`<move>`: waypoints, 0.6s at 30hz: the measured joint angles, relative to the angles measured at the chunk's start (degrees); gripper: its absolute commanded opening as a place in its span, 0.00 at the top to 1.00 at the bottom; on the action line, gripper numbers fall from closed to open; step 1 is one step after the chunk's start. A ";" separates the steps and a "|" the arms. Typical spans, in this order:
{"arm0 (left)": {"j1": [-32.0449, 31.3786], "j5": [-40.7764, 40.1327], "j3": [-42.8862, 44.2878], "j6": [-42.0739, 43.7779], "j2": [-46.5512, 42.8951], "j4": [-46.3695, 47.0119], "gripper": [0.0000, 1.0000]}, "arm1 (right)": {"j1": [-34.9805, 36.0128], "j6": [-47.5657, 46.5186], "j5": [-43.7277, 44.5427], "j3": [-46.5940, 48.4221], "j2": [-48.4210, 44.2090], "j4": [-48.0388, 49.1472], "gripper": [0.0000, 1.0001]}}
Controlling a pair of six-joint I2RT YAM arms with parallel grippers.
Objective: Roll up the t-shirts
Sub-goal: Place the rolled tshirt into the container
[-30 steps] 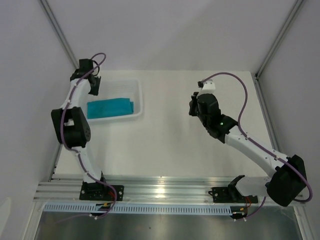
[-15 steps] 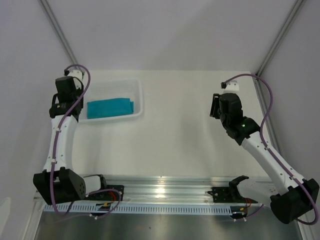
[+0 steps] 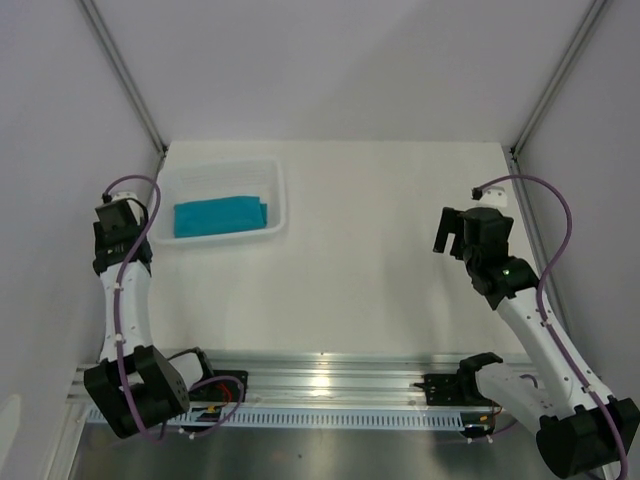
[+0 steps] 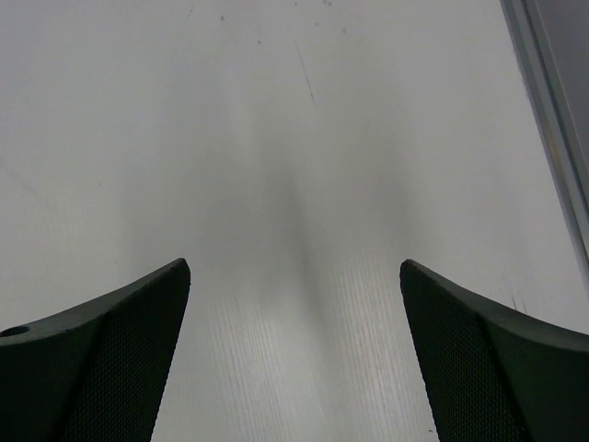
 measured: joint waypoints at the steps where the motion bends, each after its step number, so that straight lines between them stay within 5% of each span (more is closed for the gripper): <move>1: 0.02 -0.31 -0.79 0.00 -0.74 0.24 0.42 | -0.09 0.04 -0.26 -0.66 -0.44 0.07 0.01; 18: 0.02 -0.92 -3.41 -1.86 -4.57 0.96 0.41 | -0.20 6.58 -2.10 -5.38 -4.26 2.91 0.00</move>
